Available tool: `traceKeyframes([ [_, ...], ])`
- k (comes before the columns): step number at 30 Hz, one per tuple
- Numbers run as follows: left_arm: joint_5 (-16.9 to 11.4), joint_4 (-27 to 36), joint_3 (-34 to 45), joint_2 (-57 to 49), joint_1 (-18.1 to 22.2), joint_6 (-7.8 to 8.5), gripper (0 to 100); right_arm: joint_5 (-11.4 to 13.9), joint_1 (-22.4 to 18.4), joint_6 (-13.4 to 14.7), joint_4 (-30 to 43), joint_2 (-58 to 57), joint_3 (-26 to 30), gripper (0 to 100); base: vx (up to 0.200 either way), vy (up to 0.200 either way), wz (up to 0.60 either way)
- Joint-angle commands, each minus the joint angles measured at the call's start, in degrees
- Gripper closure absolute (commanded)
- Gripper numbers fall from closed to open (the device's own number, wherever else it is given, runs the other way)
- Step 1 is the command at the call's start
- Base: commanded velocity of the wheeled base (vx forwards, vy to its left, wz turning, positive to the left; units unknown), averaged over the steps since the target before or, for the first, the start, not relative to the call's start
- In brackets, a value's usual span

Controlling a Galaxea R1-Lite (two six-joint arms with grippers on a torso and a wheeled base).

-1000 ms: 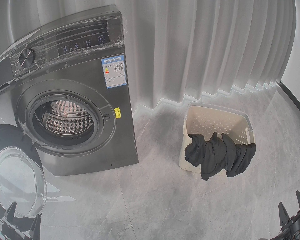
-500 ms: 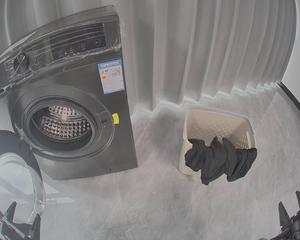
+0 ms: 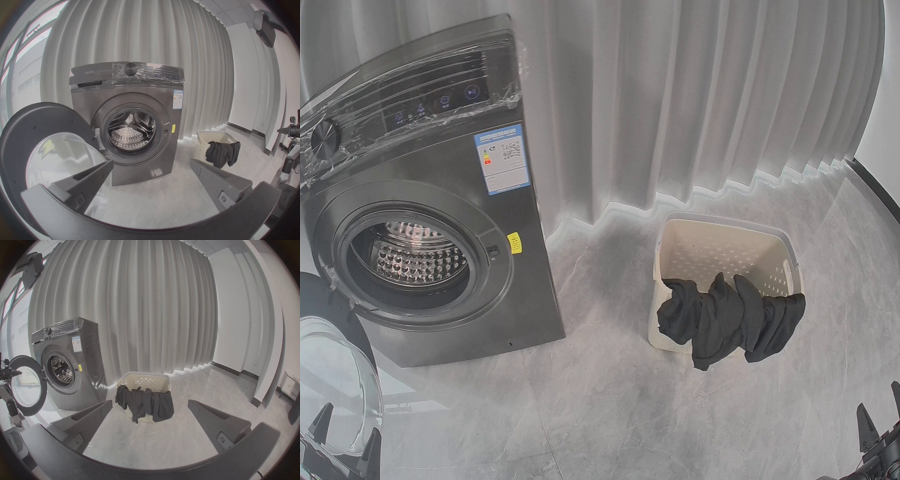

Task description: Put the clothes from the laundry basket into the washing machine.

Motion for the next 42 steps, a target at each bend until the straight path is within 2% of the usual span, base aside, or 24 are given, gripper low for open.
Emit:
traceKeyframes([
  [1, 0.01, -0.01, 1.01, -0.84, 0.02, -0.04, 0, 0.0, 0.05, 0.0, -0.02, -0.22, 1.01, 0, 0.0, 0.0, 0.0],
  [11, 0.01, -0.01, 1.01, -0.84, 0.02, -0.13, 0, 0.0, 0.05, 0.0, -0.02, -0.22, 1.01, 0, 0.0, 0.0, 0.0],
  [17, 0.01, -0.01, 1.01, -0.84, 0.02, -0.13, 0, 0.0, 0.05, 0.0, -0.02, -0.22, 1.01, 0, 0.0, 0.0, -0.6],
  [28, 0.1, -0.01, 1.01, -0.84, 0.02, -0.04, 0, 0.0, 0.05, 0.0, -0.02, -0.31, 1.01, 0, 0.0, 0.0, 0.0],
  [37, 0.19, -0.01, 1.01, -0.84, 0.02, -0.04, 0, 0.0, 0.05, 0.0, -0.02, -0.22, 1.01, 0, 0.0, -0.2, 0.0],
  [42, 0.19, -0.01, 1.01, -0.84, 0.02, -0.04, 0, 0.0, 0.05, 0.0, -0.02, -0.22, 1.01, 0, 0.0, 0.0, 0.0],
])
